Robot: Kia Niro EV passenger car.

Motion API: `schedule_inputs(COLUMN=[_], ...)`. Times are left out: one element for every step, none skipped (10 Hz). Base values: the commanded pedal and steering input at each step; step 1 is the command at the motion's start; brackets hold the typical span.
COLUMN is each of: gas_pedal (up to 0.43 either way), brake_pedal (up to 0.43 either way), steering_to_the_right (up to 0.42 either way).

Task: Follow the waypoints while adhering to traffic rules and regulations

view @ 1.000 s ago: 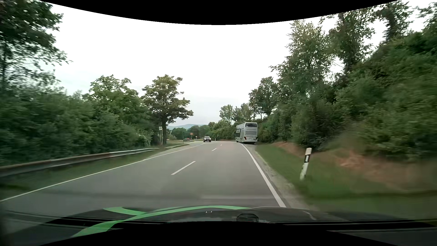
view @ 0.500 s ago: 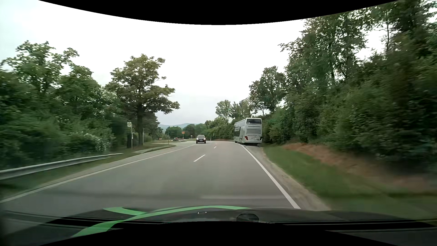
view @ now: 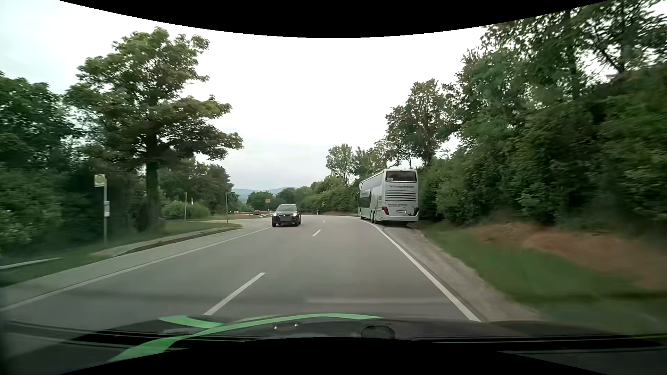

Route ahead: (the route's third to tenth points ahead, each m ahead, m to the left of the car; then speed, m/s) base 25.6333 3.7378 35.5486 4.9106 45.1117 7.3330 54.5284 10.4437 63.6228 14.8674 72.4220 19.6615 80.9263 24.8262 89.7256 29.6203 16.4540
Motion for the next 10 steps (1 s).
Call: schedule_inputs(gas_pedal=[0.008, 0.039, 0.059, 0.079, 0.079, 0.098, 0.110, 0.087, 0.067, 0.067], brake_pedal=[0.000, 0.000, 0.000, 0.000, 0.000, 0.000, 0.000, 0.000, 0.000, 0.000], steering_to_the_right=[-0.015, -0.016, -0.017, -0.017, -0.019, -0.021, -0.023, -0.025, -0.031, -0.038])
